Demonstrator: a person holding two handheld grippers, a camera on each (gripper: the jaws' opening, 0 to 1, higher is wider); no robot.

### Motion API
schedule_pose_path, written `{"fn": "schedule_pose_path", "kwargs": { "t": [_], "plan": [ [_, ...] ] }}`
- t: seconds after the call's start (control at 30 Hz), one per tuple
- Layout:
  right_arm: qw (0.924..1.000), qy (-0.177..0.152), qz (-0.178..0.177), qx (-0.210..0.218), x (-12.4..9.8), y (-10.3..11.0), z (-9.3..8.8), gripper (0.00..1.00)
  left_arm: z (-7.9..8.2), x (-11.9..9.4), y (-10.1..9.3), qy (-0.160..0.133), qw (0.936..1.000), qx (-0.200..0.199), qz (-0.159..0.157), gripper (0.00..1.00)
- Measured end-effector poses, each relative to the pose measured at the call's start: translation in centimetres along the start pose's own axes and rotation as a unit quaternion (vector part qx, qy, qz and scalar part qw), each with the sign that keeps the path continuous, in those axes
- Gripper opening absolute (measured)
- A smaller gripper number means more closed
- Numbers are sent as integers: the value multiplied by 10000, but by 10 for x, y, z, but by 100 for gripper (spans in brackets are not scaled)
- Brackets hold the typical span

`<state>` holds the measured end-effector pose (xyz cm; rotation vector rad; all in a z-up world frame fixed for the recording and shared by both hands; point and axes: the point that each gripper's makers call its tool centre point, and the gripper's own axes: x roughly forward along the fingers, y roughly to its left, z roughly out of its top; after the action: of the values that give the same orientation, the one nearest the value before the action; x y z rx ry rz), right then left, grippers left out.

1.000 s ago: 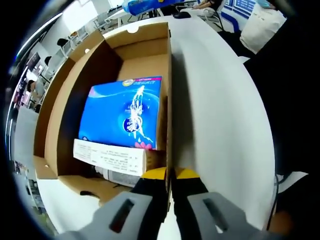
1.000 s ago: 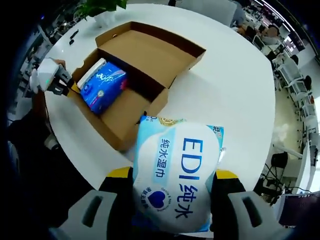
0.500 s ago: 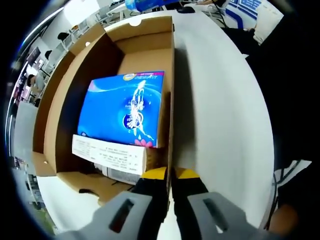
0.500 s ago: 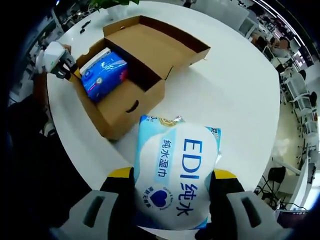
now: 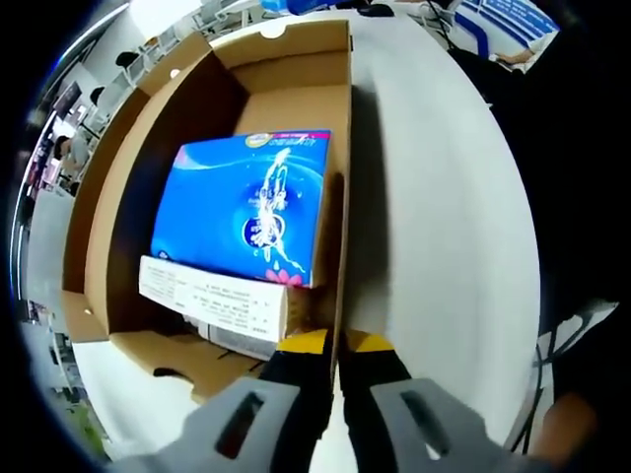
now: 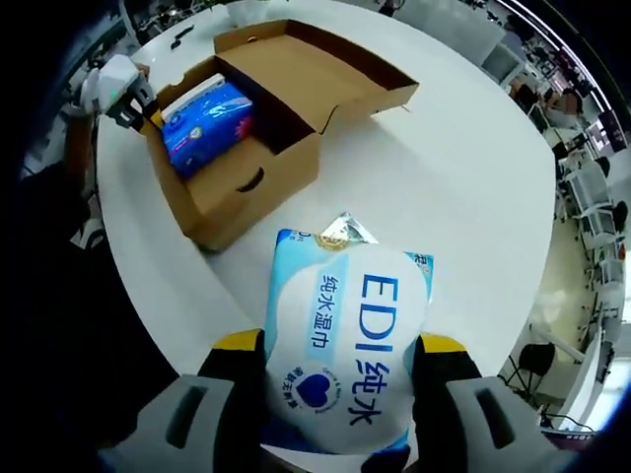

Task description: Operate the shoe box by opening the lid, removing the specified soft item, and placing it in the target area until the item is outside and the box remains undamaged.

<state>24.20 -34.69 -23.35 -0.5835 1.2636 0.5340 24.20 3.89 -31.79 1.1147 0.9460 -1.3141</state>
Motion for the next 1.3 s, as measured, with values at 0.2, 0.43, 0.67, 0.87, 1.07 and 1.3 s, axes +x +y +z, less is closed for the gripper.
{"fn": "schedule_pose_path", "kwargs": {
  "t": [0.2, 0.43, 0.67, 0.87, 1.07, 1.3],
  "plan": [
    [9996, -56, 79, -254, 0, -1, 2, 59, 0, -1, -1, 31, 10000, -91, -6, 3],
    [9982, -93, 106, -585, 3, -1, 6, 59, 0, -2, -1, 16, 9999, -116, -1, 3],
    [9967, -152, 149, -786, 8, -2, 7, 59, 0, -2, 0, 0, 9999, -169, -31, 3],
    [9942, -188, 183, -1046, 12, -1, 8, 59, 0, -2, 1, -13, 9998, -197, -59, 3],
    [9918, -235, 268, -1229, 13, 1, 11, 59, -1, -2, 1, 3, 9997, -219, -52, 3],
    [9858, -251, 282, -1637, 23, -7, 9, 59, -1, -1, 2, 30, 9996, -270, -48, 3]
  ]
}}
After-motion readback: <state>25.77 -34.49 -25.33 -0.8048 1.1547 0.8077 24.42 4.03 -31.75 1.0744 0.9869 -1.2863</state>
